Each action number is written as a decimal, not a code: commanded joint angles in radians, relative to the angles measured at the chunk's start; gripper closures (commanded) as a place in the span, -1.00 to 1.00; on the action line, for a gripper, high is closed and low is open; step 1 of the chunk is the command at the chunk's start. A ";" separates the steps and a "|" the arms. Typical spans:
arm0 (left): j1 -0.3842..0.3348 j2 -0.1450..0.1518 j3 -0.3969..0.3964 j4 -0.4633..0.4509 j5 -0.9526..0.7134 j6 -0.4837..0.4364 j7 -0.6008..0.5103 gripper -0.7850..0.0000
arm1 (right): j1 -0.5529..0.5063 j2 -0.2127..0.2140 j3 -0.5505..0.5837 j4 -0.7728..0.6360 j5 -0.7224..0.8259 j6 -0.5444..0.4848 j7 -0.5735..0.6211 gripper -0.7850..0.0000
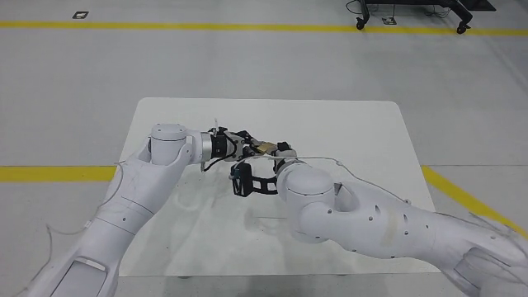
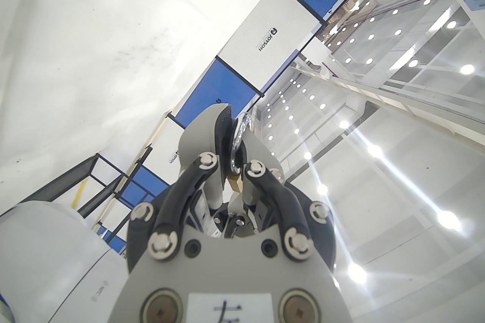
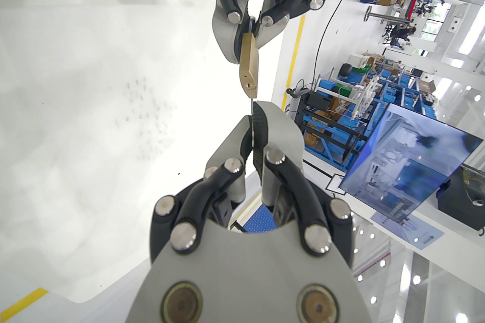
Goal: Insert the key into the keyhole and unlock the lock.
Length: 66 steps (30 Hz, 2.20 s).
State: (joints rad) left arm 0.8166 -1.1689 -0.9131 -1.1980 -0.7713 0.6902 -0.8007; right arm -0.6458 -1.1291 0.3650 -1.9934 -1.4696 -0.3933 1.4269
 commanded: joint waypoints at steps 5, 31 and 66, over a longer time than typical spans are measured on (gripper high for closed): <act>-0.001 -0.001 0.002 0.000 0.001 0.005 -0.001 1.00 | 0.036 0.000 -0.036 0.011 0.029 0.012 0.012 1.00; -0.005 -0.007 0.013 0.002 0.002 0.010 -0.018 1.00 | 0.153 -0.030 -0.147 0.050 0.099 0.068 0.068 1.00; -0.004 -0.013 0.020 -0.002 0.007 0.008 -0.008 1.00 | 0.176 -0.083 -0.195 0.113 0.085 0.082 0.082 1.00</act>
State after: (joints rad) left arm 0.8124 -1.1818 -0.8928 -1.2003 -0.7650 0.6987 -0.8083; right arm -0.4696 -1.2109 0.1700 -1.8831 -1.3855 -0.3110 1.5093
